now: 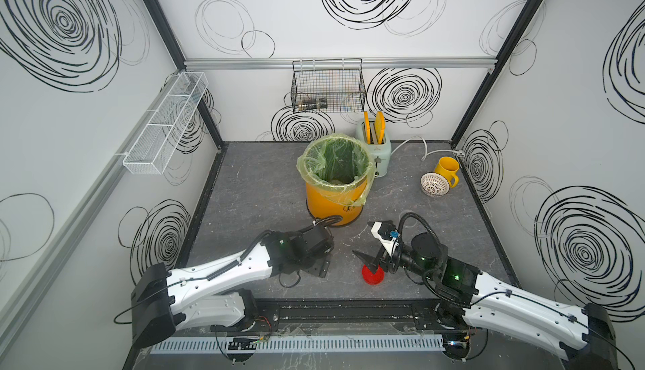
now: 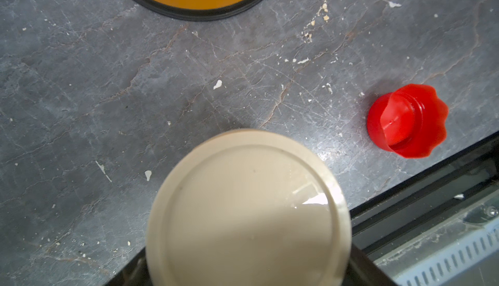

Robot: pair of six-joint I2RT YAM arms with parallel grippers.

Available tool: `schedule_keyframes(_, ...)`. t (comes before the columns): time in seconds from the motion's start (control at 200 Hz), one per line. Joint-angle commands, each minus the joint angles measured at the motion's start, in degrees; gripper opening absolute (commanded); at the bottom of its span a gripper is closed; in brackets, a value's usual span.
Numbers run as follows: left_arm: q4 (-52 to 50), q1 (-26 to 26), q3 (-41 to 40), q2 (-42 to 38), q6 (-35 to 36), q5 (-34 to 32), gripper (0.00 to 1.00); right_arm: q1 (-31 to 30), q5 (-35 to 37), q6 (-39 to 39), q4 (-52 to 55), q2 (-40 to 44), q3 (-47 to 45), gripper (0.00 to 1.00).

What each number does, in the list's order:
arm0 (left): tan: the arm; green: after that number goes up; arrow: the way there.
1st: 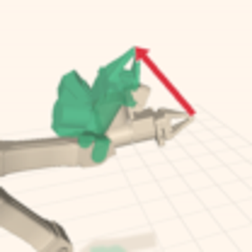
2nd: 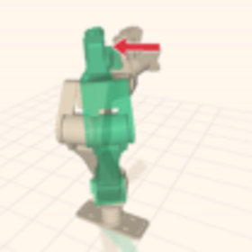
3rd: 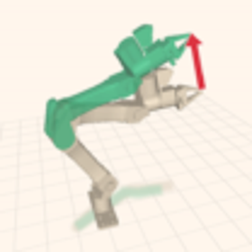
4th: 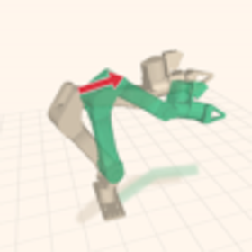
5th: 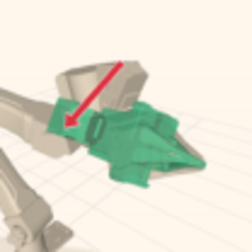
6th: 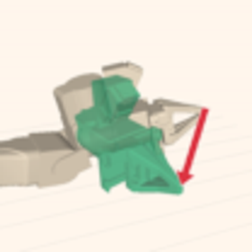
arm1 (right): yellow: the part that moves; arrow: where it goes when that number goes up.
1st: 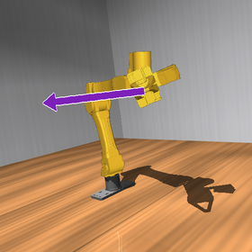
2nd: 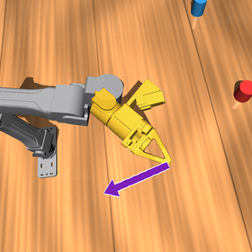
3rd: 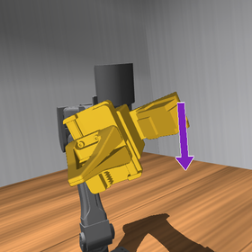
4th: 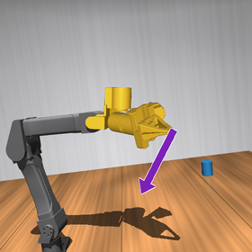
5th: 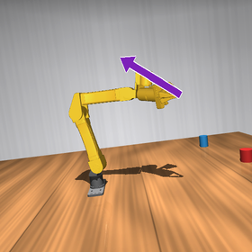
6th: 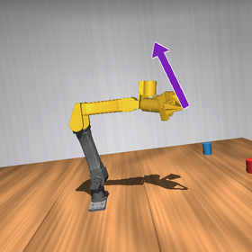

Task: Empty expired oatmeal from jars
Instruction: Move the jar to the center of the board.

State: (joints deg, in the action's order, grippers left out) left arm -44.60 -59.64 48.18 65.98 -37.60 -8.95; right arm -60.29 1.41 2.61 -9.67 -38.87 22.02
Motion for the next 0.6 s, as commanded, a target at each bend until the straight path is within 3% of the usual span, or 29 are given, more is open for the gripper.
schedule_keyframes(0.0,5.7,-0.8,-0.4,-0.5,1.1,1.0,0.83,-0.4,1.2,-0.8,0.1,1.1,0.7,0.98)
schedule_keyframes(0.175,8.3,-1.5,0.4,1.4,4.8,2.2,1.0,-0.4,1.2,-2.9,4.1,0.7,2.1,0.98)
schedule_keyframes(0.275,6.5,-1.5,0.8,-0.3,6.3,1.0,0.96,-0.4,0.6,-4.9,6.4,-0.8,3.7,0.98)
schedule_keyframes(0.445,3.9,0.3,-0.6,-12.3,6.3,-0.3,0.96,-1.3,1.3,-12.4,12.6,-7.4,10.4,0.99)
schedule_keyframes(0.595,3.5,9.3,-2.9,-24.1,3.6,3.1,0.96,-4.4,4.2,-16.6,18.5,-17.2,17.5,1.0)
